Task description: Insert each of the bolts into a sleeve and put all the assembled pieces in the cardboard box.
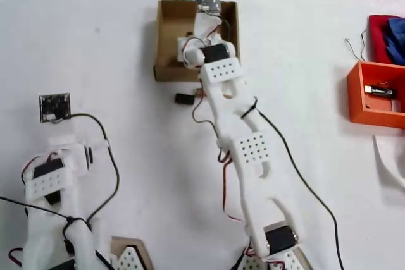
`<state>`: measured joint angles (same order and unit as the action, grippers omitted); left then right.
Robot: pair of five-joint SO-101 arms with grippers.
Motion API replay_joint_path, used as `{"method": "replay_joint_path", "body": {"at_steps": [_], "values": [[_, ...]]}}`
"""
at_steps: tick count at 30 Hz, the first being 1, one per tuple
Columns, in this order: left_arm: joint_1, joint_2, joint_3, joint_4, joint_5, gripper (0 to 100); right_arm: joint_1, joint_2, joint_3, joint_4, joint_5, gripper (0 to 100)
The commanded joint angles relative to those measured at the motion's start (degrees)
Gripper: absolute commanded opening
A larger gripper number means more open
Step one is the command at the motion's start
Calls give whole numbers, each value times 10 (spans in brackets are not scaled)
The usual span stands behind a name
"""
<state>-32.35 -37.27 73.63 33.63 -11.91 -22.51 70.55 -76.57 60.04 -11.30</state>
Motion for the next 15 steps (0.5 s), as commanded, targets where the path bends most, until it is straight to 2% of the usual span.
{"method": "replay_joint_path", "body": {"at_steps": [1, 15], "values": [[-1, -6, 1, -7, -5, 158, -5, -8, -2, 1, -4, 21], [-1, -6, 1, -7, -5, 158, -6, 32, 1, -10, -4, 21]]}}
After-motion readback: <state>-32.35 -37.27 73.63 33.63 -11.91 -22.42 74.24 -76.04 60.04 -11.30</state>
